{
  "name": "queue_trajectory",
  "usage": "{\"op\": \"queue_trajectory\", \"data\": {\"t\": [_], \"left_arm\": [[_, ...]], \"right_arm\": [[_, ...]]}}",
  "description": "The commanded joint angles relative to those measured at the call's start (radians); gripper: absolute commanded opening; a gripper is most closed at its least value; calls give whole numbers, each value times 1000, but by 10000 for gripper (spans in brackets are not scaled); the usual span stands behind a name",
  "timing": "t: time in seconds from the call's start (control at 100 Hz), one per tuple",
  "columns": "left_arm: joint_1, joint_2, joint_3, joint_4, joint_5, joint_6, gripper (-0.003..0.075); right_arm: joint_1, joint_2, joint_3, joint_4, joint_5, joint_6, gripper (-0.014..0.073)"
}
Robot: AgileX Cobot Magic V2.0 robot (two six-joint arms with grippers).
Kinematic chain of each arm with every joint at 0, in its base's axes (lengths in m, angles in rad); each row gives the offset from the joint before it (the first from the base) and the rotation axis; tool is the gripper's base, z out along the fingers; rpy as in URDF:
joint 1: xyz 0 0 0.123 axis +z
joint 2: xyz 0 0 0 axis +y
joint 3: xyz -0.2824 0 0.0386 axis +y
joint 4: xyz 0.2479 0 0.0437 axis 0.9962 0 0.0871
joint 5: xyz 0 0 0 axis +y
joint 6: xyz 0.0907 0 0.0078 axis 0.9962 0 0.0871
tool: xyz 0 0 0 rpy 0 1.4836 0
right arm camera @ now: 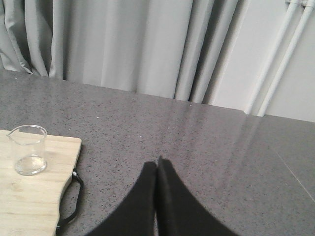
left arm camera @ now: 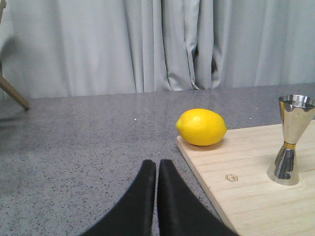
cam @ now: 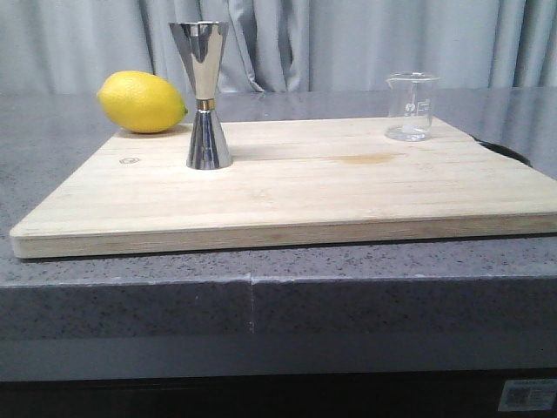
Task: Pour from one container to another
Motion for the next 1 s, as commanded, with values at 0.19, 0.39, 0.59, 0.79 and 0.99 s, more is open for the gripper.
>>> {"op": "queue_trajectory", "data": {"t": [0.19,0.39,0.59,0.79,0.99], "left_arm": [[-8,-52,-24,-38,57,-4,-19],[-8,-59,-24,-36,69,-12,-19],[-8,-59,-24,-36,71,-12,-19],[-97,-59,-22,-36,127,-12,-19],[-171,-59,2,-124,176,14,-19]], "right_arm": [[-1,2,-25,-27,-63,2,-72],[-1,2,-25,-27,-63,2,-72],[-1,2,-25,-27,-63,2,-72],[-1,2,-25,-27,-63,2,-72],[-1,2,-25,-27,-63,2,-72]]}}
